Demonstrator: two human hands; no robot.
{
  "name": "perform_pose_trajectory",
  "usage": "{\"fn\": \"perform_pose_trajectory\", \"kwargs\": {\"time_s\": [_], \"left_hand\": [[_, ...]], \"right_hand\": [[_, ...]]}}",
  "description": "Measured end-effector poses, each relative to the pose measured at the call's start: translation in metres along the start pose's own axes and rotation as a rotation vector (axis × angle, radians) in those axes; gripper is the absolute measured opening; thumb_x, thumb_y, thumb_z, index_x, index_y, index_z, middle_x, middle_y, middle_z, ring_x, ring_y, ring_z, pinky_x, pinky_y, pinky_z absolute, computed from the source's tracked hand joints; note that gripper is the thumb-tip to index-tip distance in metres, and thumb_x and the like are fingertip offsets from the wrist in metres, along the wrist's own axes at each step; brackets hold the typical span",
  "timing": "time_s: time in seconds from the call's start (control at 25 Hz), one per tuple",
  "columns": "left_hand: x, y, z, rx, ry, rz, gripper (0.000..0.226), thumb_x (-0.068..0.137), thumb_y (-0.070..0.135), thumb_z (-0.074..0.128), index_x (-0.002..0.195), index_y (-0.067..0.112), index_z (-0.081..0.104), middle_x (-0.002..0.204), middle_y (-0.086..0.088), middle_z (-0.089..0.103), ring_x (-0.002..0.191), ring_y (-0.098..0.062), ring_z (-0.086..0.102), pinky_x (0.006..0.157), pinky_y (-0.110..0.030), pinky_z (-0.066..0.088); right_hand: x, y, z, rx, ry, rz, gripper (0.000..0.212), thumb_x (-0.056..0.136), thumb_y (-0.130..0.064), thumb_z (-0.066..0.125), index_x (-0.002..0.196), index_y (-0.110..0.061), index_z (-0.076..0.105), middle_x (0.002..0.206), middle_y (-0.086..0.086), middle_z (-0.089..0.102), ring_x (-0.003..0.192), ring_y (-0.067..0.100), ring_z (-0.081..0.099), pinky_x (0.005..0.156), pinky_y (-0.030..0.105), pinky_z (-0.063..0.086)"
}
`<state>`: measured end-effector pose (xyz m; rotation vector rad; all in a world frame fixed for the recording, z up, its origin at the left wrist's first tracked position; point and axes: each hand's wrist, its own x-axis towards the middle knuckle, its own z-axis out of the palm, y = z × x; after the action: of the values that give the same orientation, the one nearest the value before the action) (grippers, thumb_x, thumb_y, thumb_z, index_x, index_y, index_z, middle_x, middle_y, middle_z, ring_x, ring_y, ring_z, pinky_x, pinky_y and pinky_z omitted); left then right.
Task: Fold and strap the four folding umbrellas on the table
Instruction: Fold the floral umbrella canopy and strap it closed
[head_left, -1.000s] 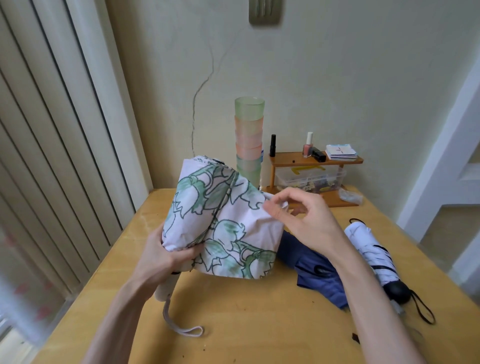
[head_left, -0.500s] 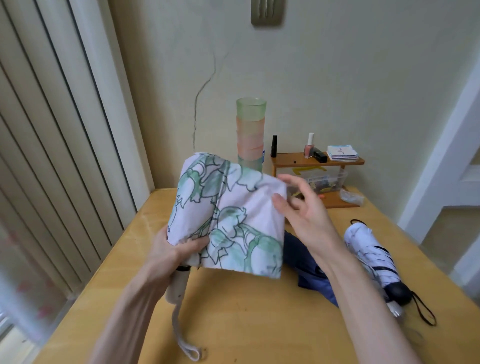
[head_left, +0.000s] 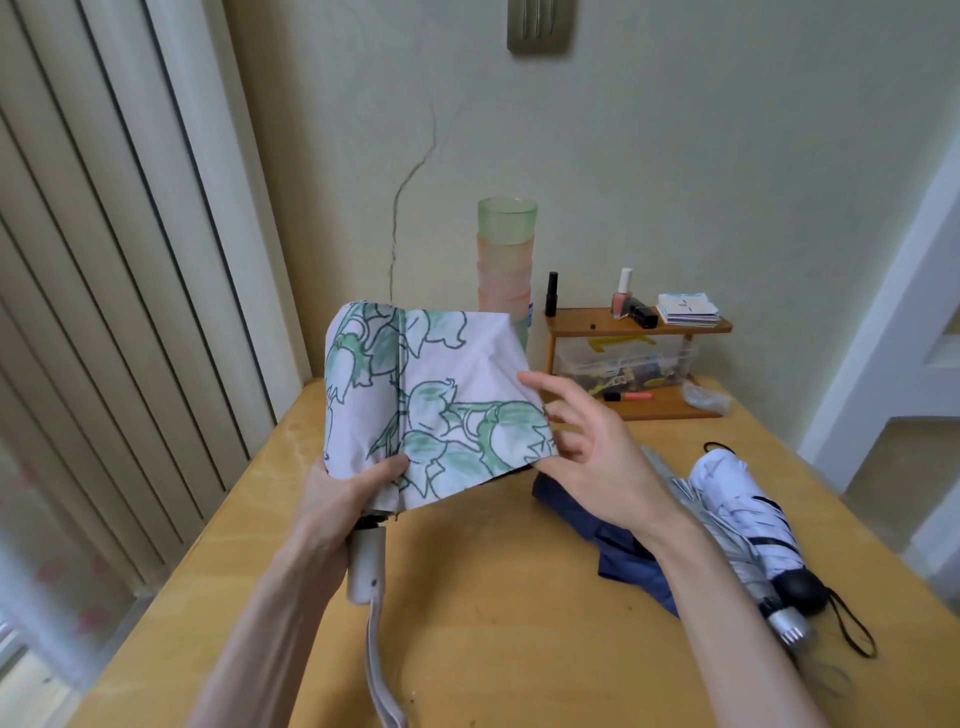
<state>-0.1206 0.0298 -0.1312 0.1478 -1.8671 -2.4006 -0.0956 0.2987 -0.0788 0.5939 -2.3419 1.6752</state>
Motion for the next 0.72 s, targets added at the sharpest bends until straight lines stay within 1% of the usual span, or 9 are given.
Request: {"fn": "perform_pose_trajectory", "kwargs": {"time_s": [0.12,0.24,0.4,0.44,0.48,0.56,0.6,0.64,0.72], "left_hand": [[0.000,0.001,0.005,-0.040,0.046,0.006,0.049,0.071,0.005,0.092,0.116,0.006,0.071,0.104,-0.012,0.081,0.079,-0.024,0.076,0.062,-0.032,0.059],[0.001,0.001,0.014,-0.068,0.162,0.021,0.035,0.081,-0.001,0.084,0.113,0.008,0.073,0.100,-0.010,0.081,0.074,-0.021,0.075,0.061,-0.032,0.058],[0.003,0.004,0.014,-0.109,0.256,0.059,0.046,0.080,0.000,0.086,0.122,0.009,0.070,0.105,-0.007,0.079,0.080,-0.020,0.075,0.063,-0.030,0.058],[0.002,0.006,0.012,-0.094,0.248,0.071,0.046,0.080,0.001,0.086,0.122,0.010,0.069,0.105,-0.006,0.079,0.080,-0.018,0.076,0.063,-0.030,0.058],[0.002,0.008,0.010,-0.075,0.231,0.083,0.044,0.081,0.001,0.085,0.120,0.012,0.069,0.104,-0.005,0.079,0.077,-0.016,0.076,0.063,-0.030,0.058],[-0.001,0.013,0.003,-0.029,0.191,0.104,0.041,0.078,0.003,0.088,0.113,0.015,0.069,0.099,-0.005,0.079,0.074,-0.015,0.075,0.064,-0.030,0.058],[-0.002,0.015,-0.002,-0.005,0.173,0.111,0.046,0.072,0.007,0.091,0.111,0.016,0.070,0.097,-0.004,0.080,0.074,-0.015,0.075,0.065,-0.031,0.058],[-0.003,0.017,-0.006,0.023,0.153,0.118,0.050,0.065,0.012,0.092,0.111,0.015,0.070,0.096,-0.003,0.080,0.075,-0.017,0.075,0.066,-0.032,0.058],[-0.005,0.019,-0.011,0.102,0.122,0.120,0.057,0.060,0.022,0.087,0.112,0.014,0.069,0.094,-0.002,0.080,0.076,-0.019,0.076,0.065,-0.035,0.058]], "right_hand": [[0.003,0.004,0.005,0.022,0.147,-0.016,0.054,0.096,-0.004,0.075,0.137,-0.035,0.061,0.110,0.000,0.076,0.086,0.018,0.079,0.073,0.029,0.060],[0.004,0.011,0.017,-0.187,0.481,-0.056,0.039,0.089,-0.005,0.080,0.121,-0.026,0.071,0.083,-0.007,0.076,0.069,0.013,0.073,0.066,0.035,0.061],[0.002,0.021,0.033,-0.676,0.634,-0.278,0.033,0.088,-0.020,0.081,0.121,-0.021,0.073,0.089,-0.009,0.076,0.068,0.012,0.067,0.061,0.036,0.060],[0.002,0.021,0.032,-0.659,0.606,-0.277,0.034,0.090,-0.020,0.079,0.123,-0.021,0.072,0.092,-0.010,0.076,0.071,0.011,0.068,0.063,0.038,0.061],[0.002,0.020,0.028,-0.534,0.519,-0.226,0.040,0.091,-0.019,0.078,0.129,-0.023,0.070,0.097,-0.011,0.076,0.077,0.009,0.070,0.071,0.040,0.063],[0.001,0.011,0.015,-0.079,0.151,0.011,0.067,0.091,-0.021,0.080,0.151,-0.031,0.054,0.123,-0.015,0.070,0.108,0.000,0.069,0.095,0.031,0.059],[-0.001,0.004,0.009,0.105,0.003,0.117,0.079,0.089,-0.028,0.081,0.158,-0.038,0.044,0.137,-0.017,0.063,0.123,-0.003,0.063,0.104,0.027,0.052],[-0.001,0.000,0.005,0.187,-0.058,0.193,0.084,0.088,-0.039,0.080,0.160,-0.043,0.038,0.143,-0.018,0.059,0.130,-0.004,0.059,0.108,0.026,0.048],[0.001,-0.005,0.004,0.209,-0.004,0.223,0.070,0.093,-0.054,0.075,0.154,-0.040,0.046,0.134,-0.020,0.068,0.125,-0.007,0.062,0.105,0.023,0.048]]}}
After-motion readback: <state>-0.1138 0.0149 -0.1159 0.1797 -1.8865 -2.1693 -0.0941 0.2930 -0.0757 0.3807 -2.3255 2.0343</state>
